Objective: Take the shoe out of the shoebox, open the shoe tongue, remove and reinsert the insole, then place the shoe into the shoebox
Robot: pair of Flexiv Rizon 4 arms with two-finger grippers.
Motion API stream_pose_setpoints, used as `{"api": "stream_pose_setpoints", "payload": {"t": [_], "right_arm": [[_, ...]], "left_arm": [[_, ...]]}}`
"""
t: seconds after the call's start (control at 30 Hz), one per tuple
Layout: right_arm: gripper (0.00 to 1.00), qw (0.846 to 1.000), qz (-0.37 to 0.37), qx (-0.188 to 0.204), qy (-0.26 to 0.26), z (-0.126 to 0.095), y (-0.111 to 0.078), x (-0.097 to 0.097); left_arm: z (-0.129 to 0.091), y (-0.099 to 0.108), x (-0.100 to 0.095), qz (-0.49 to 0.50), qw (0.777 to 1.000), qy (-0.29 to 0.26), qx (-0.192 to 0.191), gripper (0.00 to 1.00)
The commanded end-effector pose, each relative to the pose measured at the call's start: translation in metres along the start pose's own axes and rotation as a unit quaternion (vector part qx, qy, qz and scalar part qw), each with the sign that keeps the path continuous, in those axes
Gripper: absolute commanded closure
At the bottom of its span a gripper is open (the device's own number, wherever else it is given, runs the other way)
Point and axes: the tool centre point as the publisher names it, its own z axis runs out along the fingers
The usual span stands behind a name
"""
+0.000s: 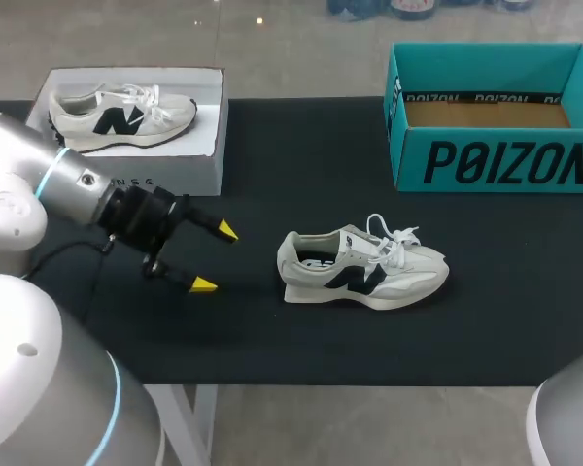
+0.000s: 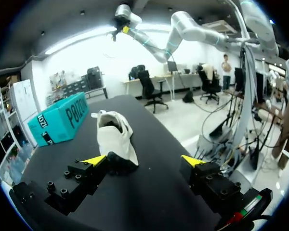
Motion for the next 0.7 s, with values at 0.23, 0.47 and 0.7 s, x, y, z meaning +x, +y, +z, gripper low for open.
{"api": "stream_pose_setpoints", "payload": {"t": [0.23, 0.47, 0.7], "right_arm": [[0.0, 1.0, 0.0, 0.004, 0.001, -0.001, 0.003, -0.001], [0.0, 1.0, 0.0, 0.004, 0.001, -0.001, 0.003, -0.001], [0.0, 1.0, 0.0, 0.004, 0.001, -0.001, 0.003, -0.001]], "left_arm": [[0.009, 0.021, 0.011, -0.042, 0.991, -0.057, 0.109, 0.0], [0.018, 0.019, 0.007, -0.046, 0.991, -0.062, 0.107, 0.0], [0.029, 0.025, -0.008, -0.063, 0.99, -0.068, 0.102, 0.0]]}}
